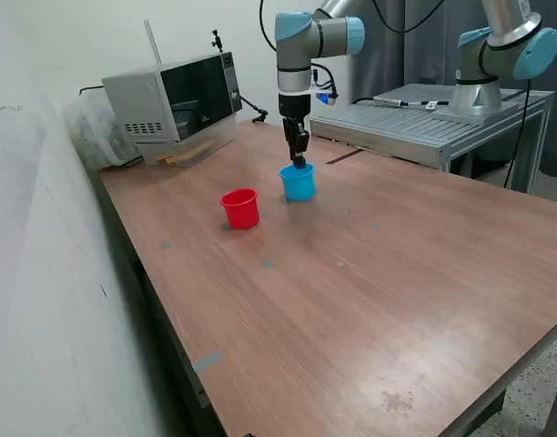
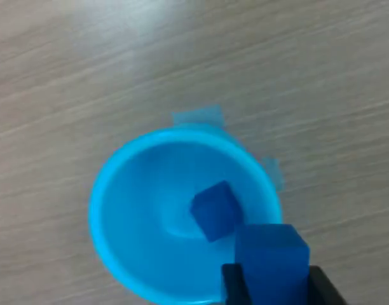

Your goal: Place red objects in the red bin, and blue objects in the blue bin.

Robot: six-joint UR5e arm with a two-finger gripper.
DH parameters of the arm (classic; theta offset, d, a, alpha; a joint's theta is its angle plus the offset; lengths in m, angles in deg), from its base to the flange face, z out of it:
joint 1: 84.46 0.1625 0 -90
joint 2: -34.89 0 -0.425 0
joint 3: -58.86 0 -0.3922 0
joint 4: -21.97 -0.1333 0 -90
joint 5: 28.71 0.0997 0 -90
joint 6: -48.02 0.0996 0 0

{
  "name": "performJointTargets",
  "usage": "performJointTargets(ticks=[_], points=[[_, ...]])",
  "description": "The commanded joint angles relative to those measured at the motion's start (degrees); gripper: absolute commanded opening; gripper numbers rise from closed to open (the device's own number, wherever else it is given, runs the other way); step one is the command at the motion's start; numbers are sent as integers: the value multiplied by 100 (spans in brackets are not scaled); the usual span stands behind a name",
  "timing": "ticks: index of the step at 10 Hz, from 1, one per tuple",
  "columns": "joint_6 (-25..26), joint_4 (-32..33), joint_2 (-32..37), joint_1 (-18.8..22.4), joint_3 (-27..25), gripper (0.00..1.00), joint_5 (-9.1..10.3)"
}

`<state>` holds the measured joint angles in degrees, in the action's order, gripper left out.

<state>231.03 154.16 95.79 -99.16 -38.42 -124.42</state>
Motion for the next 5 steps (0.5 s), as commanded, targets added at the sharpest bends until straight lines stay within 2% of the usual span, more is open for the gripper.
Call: performJointTargets(ticks=[1,5], points=[[-54,-17,9,-173,7,0,-1],[-54,18,18,-243,-37,0,-1]])
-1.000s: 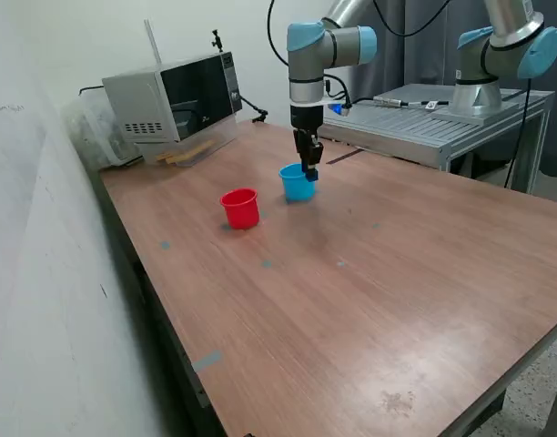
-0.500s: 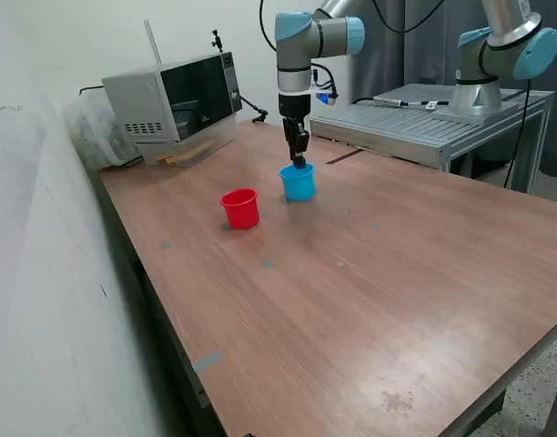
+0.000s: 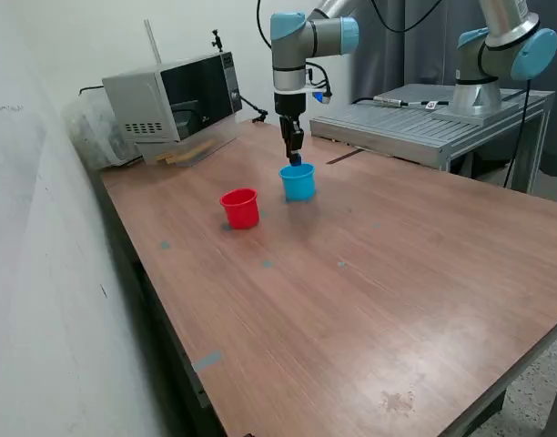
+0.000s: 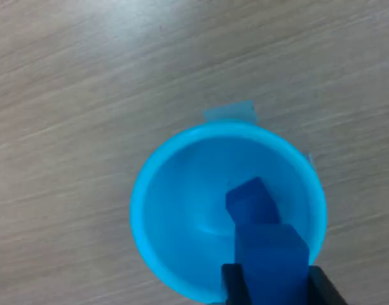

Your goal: Place red objects in the red bin, and blue objects in the blue bin.

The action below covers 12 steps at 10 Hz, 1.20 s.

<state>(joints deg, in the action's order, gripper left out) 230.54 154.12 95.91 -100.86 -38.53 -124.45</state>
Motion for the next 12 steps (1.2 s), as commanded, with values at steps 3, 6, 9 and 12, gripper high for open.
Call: performJointTargets(ticks=[3,6,9,12], points=[[-40,13,50,-187,-34,100,2],[-40,4,399,-179,-261,100,2],[-136,-1146,1654,162,-553,100,20],[-568,-3425,2833,1120,112,100,38]])
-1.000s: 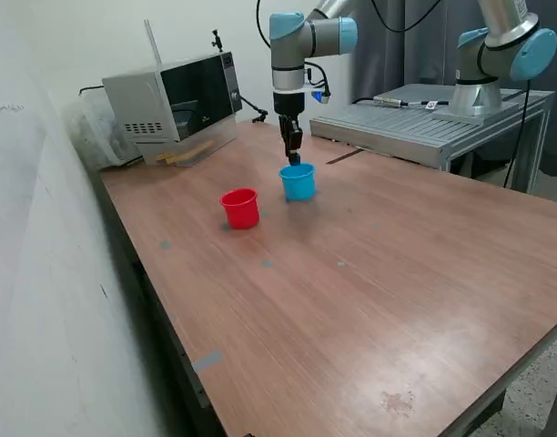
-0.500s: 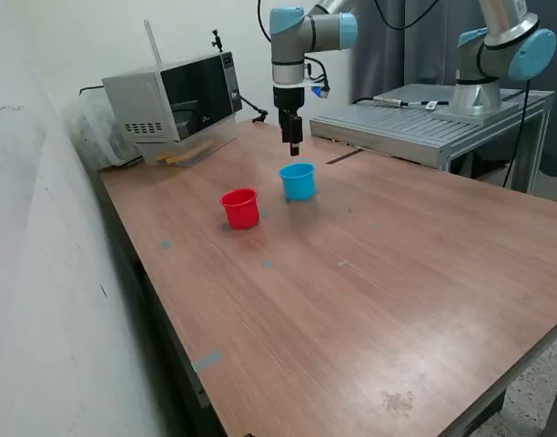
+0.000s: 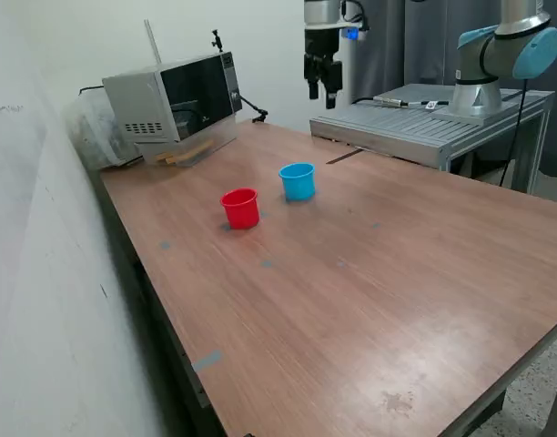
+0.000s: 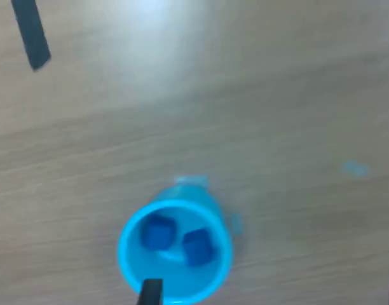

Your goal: Place red objects in the red bin, and blue objects in the blue bin.

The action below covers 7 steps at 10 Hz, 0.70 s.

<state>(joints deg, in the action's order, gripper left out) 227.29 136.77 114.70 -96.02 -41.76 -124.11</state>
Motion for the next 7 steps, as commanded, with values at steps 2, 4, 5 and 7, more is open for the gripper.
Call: performJointTargets(ticks=[2,4,5,7], points=[[-173,-2406,1360,699,990,100,-6],[-164,-2717,1607,699,1090,100,12],[-164,-2682,1677,708,985,100,12],[-129,-2682,1949,708,546,100,12]])
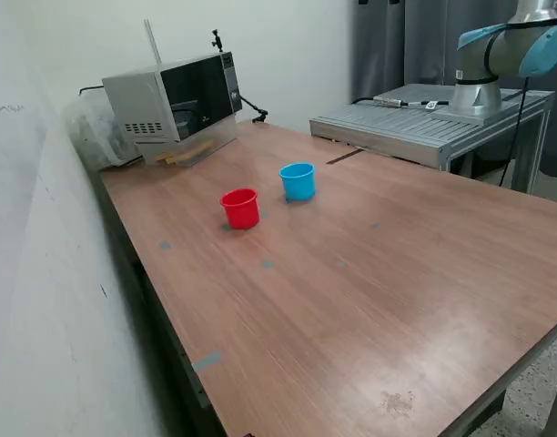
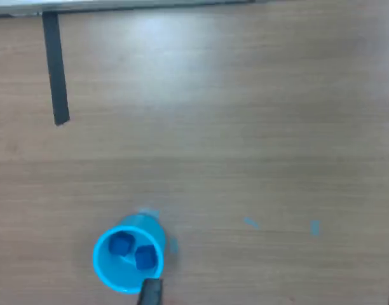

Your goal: Place red objects in the red bin, and blue objects in the blue bin.

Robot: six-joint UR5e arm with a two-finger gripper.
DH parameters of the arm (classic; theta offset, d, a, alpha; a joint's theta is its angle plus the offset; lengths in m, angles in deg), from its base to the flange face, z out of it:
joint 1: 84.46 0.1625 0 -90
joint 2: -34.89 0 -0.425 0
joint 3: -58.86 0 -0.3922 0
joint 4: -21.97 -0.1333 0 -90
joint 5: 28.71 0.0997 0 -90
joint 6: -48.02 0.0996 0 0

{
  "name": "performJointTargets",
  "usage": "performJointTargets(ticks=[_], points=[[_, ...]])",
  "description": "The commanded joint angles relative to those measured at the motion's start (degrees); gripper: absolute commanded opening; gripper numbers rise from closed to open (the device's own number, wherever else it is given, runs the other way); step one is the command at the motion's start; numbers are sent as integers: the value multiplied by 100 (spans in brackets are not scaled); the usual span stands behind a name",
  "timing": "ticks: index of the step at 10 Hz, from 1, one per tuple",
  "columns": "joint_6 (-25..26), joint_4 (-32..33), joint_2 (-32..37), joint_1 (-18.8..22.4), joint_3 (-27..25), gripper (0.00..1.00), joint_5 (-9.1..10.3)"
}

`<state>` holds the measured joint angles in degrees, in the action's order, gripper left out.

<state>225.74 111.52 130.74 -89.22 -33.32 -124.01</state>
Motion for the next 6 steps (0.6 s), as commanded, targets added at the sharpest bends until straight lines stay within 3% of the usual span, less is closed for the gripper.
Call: performJointTargets(ticks=[1,6], points=[[26,-201,425,28,-457,100,-7],[-27,-201,469,-34,-520,100,-16]])
